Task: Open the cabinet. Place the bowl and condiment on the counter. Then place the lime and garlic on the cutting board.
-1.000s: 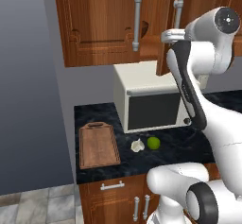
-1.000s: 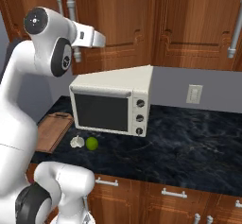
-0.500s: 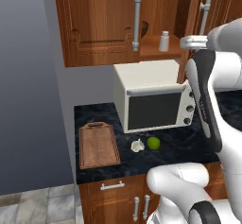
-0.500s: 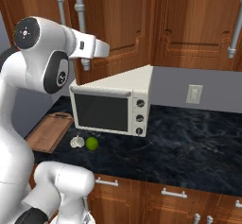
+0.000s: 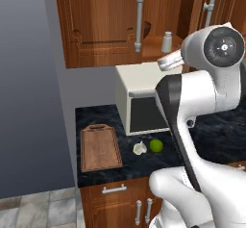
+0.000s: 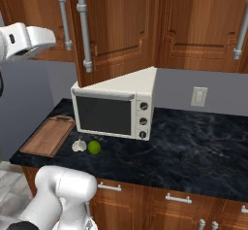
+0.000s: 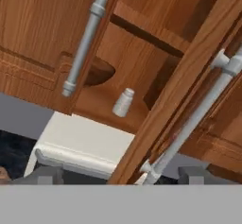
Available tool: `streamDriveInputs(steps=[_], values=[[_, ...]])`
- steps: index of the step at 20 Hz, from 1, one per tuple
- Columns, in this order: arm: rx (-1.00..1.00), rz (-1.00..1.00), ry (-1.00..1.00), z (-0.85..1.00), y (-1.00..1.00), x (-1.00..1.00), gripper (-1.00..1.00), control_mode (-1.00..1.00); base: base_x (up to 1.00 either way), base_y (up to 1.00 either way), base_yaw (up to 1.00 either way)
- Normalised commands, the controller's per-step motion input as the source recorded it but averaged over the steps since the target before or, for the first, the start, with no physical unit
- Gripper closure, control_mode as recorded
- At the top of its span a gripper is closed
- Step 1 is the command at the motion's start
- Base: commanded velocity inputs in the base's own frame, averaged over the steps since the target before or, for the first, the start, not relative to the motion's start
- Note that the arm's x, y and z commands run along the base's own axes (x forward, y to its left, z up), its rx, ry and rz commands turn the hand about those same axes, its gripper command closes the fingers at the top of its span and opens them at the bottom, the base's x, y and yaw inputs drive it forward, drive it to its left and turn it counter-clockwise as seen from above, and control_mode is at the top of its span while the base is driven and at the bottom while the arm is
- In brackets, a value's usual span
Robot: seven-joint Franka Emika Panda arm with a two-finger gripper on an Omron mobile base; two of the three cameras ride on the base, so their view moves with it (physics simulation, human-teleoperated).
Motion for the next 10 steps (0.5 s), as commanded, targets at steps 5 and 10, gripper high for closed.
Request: streamDriveInputs(steps=[5, 10], values=[[-0.54, -0.01, 0.33, -0.09, 0.89, 0.73, -1.0, -1.0, 0.0, 0.0, 0.0], [-0.37, -0.17, 0.19, -0.26, 0.12, 0.99, -1.0, -1.0, 0.0, 0.0, 0.0]])
